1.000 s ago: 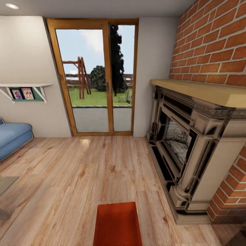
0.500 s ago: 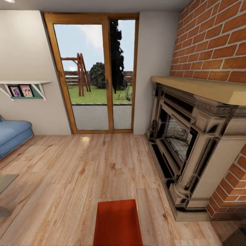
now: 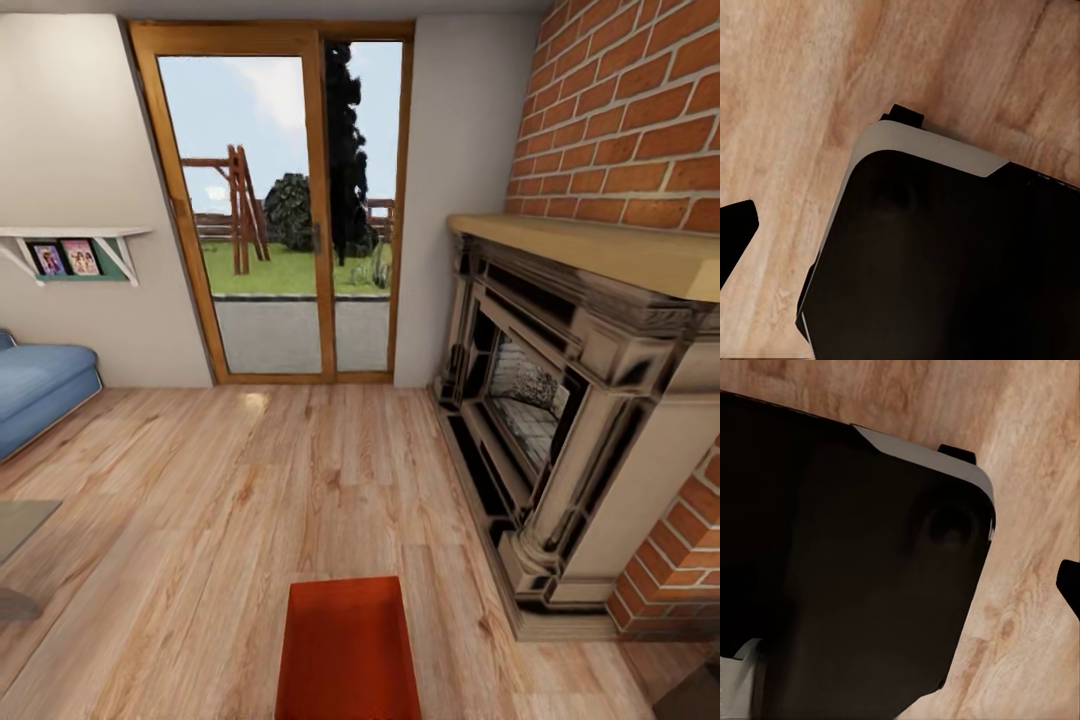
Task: Move the two storage containers from the living room to the garage. In the garage, place one container on the floor and stack the other container on top of it (either order is fine).
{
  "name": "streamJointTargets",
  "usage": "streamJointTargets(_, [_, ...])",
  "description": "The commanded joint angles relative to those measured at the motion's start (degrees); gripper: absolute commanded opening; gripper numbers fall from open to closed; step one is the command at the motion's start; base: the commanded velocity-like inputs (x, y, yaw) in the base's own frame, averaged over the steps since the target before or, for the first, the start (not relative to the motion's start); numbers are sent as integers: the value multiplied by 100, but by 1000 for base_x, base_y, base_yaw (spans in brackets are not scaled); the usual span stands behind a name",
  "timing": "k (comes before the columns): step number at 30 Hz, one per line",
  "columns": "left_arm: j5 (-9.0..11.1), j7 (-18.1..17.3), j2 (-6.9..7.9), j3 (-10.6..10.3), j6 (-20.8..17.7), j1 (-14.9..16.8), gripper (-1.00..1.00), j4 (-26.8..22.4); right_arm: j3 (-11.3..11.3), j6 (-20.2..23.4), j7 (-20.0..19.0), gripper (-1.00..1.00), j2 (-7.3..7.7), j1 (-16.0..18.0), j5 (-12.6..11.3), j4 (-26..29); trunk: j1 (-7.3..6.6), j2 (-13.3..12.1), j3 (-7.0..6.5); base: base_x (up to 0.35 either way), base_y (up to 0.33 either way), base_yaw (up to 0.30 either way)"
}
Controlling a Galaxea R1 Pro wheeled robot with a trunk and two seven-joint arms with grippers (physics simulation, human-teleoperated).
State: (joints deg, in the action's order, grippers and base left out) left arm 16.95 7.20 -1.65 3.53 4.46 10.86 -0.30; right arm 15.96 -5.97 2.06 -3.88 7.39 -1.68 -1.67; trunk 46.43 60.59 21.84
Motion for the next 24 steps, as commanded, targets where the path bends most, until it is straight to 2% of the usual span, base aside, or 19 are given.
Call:
streamJointTargets(1, [5,10,-2,33,20,6,100,4,39,-32,-6,100,1,6,-17,-18,0,4,14,0,0,183])
streamJointTargets(19, [8,10,-2,35,20,5,100,4,40,59,-109,100,7,8,-21,-18,0,4,138,0,0,193])
streamJointTargets(24, [19,10,-7,38,20,6,100,4,39,67,-109,100,-1,8,-25,-18,0,4,152,0,0,81])
